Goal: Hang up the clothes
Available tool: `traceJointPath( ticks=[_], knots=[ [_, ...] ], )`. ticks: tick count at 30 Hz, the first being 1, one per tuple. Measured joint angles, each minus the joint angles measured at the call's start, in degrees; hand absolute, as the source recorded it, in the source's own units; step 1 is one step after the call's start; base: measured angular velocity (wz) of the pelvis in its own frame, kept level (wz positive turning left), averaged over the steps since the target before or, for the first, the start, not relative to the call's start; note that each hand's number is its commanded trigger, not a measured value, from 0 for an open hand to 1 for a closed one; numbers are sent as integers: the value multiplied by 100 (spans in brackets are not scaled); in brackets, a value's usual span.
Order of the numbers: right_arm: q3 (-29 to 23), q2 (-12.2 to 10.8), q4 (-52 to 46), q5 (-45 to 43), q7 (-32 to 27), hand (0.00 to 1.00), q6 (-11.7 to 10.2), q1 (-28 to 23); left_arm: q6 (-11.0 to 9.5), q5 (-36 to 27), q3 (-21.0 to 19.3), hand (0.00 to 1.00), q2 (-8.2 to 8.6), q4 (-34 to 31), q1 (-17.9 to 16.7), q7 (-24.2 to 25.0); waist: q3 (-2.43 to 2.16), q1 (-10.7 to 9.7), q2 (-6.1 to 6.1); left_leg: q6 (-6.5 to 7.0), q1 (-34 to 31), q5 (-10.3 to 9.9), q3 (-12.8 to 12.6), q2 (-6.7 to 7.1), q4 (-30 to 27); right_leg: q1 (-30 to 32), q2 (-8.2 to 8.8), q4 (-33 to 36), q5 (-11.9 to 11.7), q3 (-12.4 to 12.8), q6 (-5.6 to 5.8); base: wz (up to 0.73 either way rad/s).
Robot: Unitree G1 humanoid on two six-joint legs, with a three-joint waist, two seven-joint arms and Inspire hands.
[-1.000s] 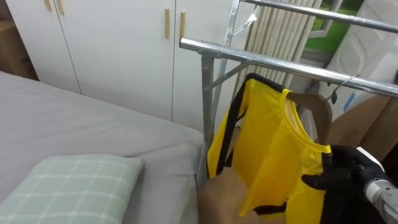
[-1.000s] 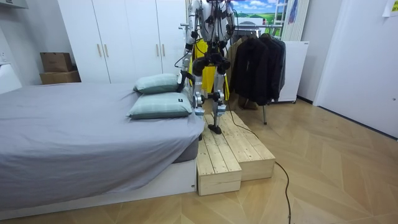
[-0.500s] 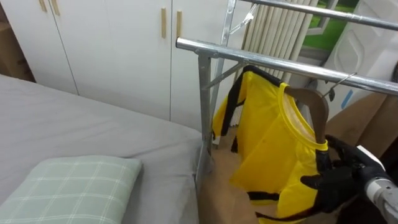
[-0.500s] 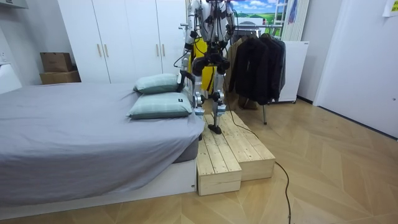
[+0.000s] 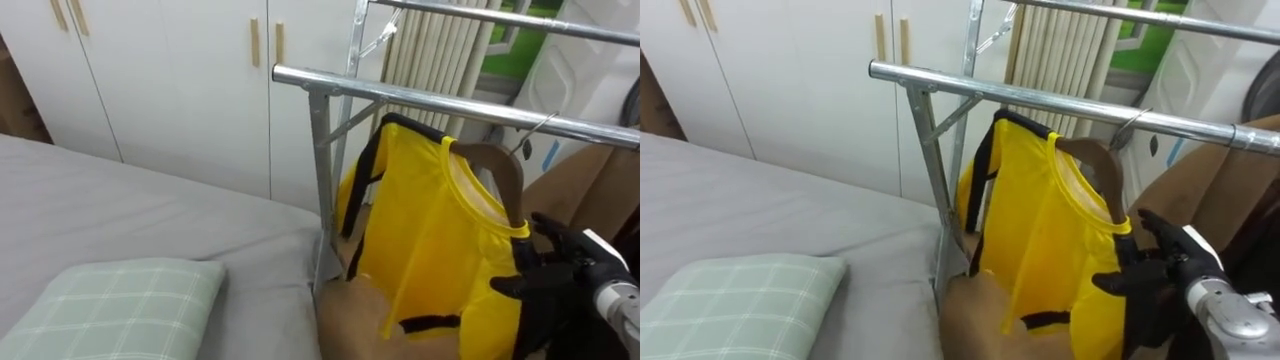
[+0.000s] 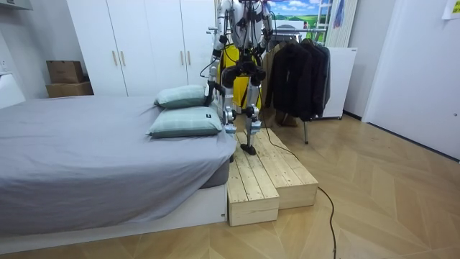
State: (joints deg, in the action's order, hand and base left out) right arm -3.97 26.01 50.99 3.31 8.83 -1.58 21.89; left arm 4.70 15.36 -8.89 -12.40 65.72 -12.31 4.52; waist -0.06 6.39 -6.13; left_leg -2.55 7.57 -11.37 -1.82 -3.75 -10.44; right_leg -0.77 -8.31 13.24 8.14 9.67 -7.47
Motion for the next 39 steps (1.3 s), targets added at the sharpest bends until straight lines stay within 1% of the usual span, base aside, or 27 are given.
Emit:
traceJointPath(
  ticks=[3,4,6,8,11,18,21,23,25,27,29,31,32,34,35,39],
  knots=[
    [-58,16,-8,88,-108,0,6,31,0,8,1,0,1,-3,-3,1,2,-18,-4,0,-8,0,-21,4,0,31,2,38,9,4,12,0],
    [-133,20,-114,84,-113,0,45,53,0,31,-23,0,2,-4,3,15,3,-51,-7,0,-38,0,-20,7,0,73,2,57,12,4,15,0],
    [-234,51,-291,94,-125,0,42,88,0,53,-104,0,4,-4,8,47,3,-127,-9,0,-85,0,4,7,-2,110,3,62,12,-11,15,6],
    [-234,202,-299,95,-122,0,42,232,0,51,-220,0,4,-2,7,80,9,-169,-21,0,-96,0,21,10,-2,119,6,67,11,-7,16,2],
    [-234,388,-309,117,-141,0,42,333,0,52,-218,0,4,-2,8,80,11,-176,-27,0,-95,0,26,10,0,117,10,65,10,-23,17,0],
    [-234,543,-310,116,-302,0,38,500,17,53,-215,0,3,-2,5,79,13,-217,-27,0,-114,0,16,10,7,140,10,51,11,-12,17,0],
    [-240,550,-338,80,-320,0,38,542,59,52,-215,0,1,-1,7,83,13,-305,-28,0,-121,0,18,12,6,148,8,50,11,2,17,0],
    [-258,550,-526,70,-387,0,39,537,133,52,-224,0,-1,2,8,107,13,-401,-29,0,-154,0,5,14,-1,189,5,61,11,24,18,-5],
    [-326,554,-778,76,-419,0,40,536,161,52,-243,0,-2,10,19,115,14,-492,-31,1,-227,0,-27,13,-11,274,1,73,4,37,27,-8],
    [-443,570,-934,149,-457,0,40,510,164,47,-280,0,-2,36,18,116,14,-529,-31,1,-236,1,-65,10,-11,293,-3,81,-3,52,27,-7],
    [-529,644,-1004,190,-504,0,39,501,179,51,-325,0,-2,36,1,119,18,-602,-41,1,-240,0,-82,11,-11,290,-3,63,-2,68,30,0],
    [-599,685,-1017,190,-505,0,39,472,209,54,-339,0,-2,36,-10,119,18,-631,-50,1,-241,0,-100,11,-12,291,-9,60,-2,109,30,-6],
    [-630,762,-1033,191,-505,0,39,412,239,56,-339,0,-2,35,-10,119,17,-647,-51,0,-241,0,-106,11,-14,288,-7,54,-2,116,31,-5],
    [-658,831,-1064,191,-505,0,40,346,250,56,-341,0,-4,31,-43,119,14,-693,-59,0,-240,0,-132,11,-15,287,-7,49,-1,131,33,0],
    [-710,833,-1132,191,-513,0,41,281,266,56,-388,0,-5,30,-64,119,17,-761,-72,0,-240,0,-134,10,-14,287,-9,48,-1,130,33,0],
    [-930,835,-1195,192,-657,0,49,-15,357,55,-443,0,-12,29,-73,118,14,-796,-108,0,-216,0,-159,6,-14,279,-21,53,-2,179,32,-8]
  ],
)
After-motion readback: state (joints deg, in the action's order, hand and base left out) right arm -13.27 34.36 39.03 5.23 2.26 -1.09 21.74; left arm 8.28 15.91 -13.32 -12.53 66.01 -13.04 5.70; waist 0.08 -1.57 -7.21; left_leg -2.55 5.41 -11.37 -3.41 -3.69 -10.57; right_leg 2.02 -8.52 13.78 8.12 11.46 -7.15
